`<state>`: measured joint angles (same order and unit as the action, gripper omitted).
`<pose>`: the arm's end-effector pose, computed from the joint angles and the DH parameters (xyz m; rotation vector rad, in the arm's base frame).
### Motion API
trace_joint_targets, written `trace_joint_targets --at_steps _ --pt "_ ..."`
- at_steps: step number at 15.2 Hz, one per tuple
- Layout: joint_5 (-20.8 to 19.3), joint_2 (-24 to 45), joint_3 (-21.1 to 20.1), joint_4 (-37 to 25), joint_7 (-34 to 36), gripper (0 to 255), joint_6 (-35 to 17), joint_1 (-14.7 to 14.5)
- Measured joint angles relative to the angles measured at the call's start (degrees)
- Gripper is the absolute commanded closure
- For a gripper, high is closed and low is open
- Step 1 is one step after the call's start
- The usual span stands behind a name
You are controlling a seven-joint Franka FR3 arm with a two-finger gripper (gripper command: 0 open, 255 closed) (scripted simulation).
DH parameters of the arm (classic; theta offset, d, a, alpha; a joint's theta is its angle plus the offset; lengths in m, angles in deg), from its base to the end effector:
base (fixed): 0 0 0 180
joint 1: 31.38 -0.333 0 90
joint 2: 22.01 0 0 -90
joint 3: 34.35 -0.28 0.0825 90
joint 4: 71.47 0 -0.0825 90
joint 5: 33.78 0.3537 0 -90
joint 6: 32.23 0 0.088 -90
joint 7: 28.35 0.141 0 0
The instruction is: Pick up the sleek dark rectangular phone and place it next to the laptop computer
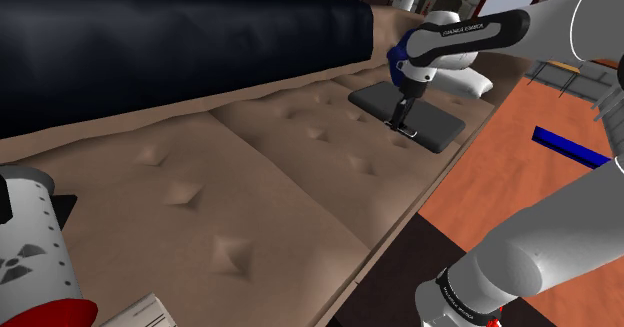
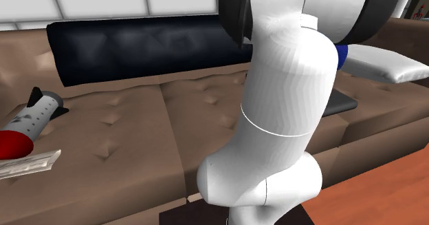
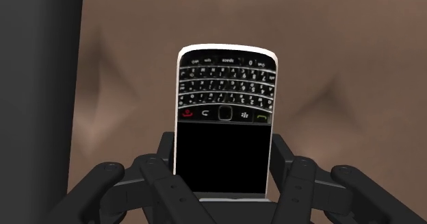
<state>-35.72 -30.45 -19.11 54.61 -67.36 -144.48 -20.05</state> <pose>0.4158 -0.2122 0.3799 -3.0577 -0.3627 0.1216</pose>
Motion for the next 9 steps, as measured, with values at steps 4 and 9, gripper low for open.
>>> trace_joint_targets --at_steps 4,9 --pt "0.2 1.01 0.11 2.33 -0.16 255 -3.3 0.0" --pt "0.6 2.69 0.3 4.61 -0.56 255 -7.2 0.03"
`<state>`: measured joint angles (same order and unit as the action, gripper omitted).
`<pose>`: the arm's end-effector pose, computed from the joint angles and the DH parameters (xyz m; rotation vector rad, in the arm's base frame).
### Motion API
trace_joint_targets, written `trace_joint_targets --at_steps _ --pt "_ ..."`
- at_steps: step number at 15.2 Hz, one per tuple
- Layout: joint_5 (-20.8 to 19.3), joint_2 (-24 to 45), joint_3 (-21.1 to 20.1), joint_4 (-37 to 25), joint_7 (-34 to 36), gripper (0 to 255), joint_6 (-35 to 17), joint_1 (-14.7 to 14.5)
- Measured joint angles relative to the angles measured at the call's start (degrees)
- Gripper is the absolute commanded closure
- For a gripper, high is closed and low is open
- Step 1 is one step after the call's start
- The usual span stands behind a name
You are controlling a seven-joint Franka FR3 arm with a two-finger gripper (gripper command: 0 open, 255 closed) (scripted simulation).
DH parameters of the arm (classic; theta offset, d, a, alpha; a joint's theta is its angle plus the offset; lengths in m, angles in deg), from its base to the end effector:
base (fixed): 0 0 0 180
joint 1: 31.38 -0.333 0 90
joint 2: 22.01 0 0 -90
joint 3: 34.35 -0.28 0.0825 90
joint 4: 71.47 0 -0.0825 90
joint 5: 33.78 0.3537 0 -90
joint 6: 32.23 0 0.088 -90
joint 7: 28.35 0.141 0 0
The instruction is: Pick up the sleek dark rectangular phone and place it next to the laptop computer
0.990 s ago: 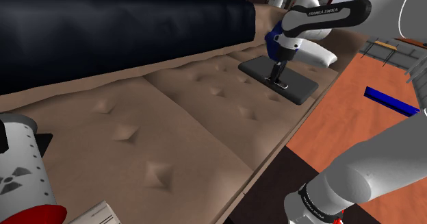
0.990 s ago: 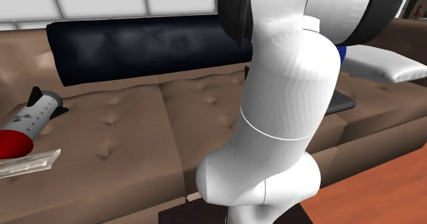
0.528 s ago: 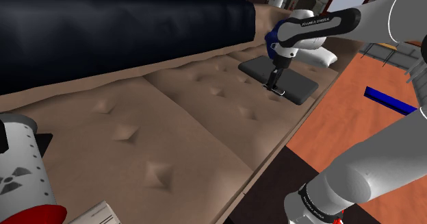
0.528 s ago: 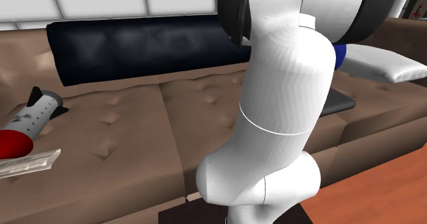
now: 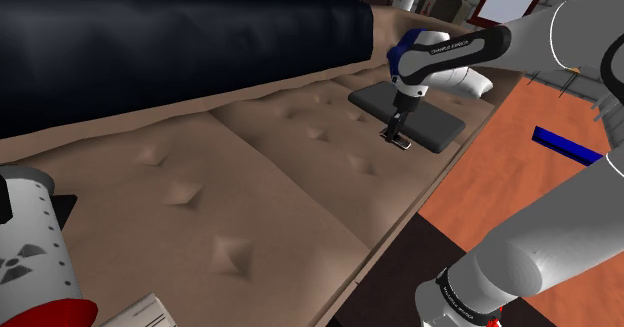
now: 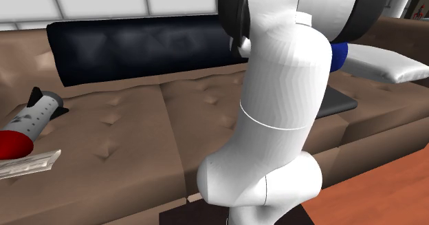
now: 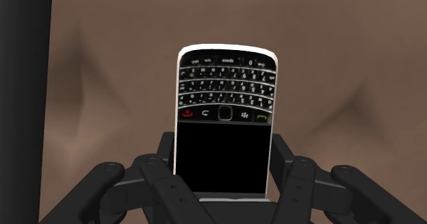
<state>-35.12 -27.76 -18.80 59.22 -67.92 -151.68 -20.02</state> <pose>0.4144 -0.2118 0.3344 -3.0575 -0.3626 0.1220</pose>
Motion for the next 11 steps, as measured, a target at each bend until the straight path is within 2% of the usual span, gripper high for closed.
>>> trace_joint_targets --at_steps 3,9,10,11 --pt "0.29 1.03 0.04 0.78 -0.17 255 -1.78 -0.04" --pt "0.33 1.22 0.1 0.84 -0.28 255 -2.05 0.0" --pt "0.33 1.22 0.1 0.84 -0.28 0 -2.06 0.0" --pt "0.33 1.22 0.1 0.84 -0.28 0 -2.06 0.0"
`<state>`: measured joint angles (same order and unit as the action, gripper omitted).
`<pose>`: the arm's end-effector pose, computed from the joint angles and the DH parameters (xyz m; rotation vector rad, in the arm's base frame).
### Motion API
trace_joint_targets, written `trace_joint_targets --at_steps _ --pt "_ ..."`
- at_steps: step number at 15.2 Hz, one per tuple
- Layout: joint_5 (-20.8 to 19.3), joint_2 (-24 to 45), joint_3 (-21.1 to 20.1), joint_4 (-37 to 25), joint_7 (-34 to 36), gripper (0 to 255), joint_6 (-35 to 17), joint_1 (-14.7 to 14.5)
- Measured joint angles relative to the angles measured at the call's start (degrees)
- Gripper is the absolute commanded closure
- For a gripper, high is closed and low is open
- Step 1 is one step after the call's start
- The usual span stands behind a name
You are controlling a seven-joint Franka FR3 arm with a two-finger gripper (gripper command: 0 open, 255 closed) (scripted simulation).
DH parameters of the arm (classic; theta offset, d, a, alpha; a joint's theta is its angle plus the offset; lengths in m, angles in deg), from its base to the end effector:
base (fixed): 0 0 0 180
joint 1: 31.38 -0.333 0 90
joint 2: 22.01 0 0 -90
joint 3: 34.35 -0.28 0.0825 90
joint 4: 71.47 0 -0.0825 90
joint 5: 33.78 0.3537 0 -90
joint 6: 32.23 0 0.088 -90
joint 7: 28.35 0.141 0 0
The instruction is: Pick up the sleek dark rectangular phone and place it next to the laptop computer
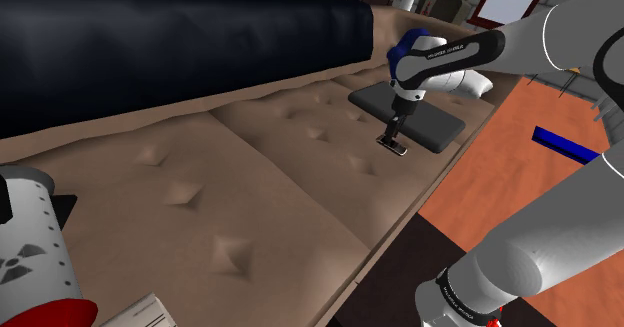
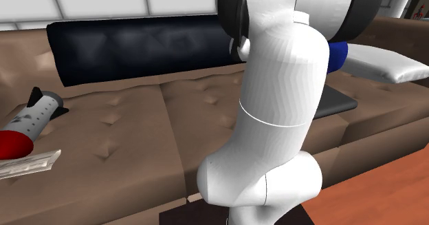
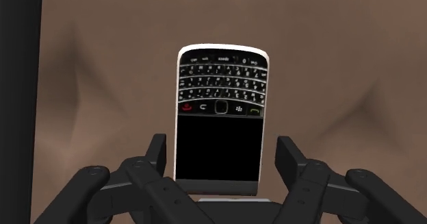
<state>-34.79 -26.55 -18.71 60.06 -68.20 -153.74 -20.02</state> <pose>0.4152 -0.2123 0.3216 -3.0580 -0.3627 0.1209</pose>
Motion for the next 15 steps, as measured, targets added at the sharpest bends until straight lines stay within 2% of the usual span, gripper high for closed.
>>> trace_joint_targets --at_steps 5,9,15 --pt "0.0 0.0 0.0 0.0 0.0 0 0.0 0.0" --pt "-0.49 -1.9 -0.08 -4.27 0.23 0 6.03 0.05" --pt "-0.6 -2.51 -0.22 -5.02 0.5 0 7.44 -0.02"
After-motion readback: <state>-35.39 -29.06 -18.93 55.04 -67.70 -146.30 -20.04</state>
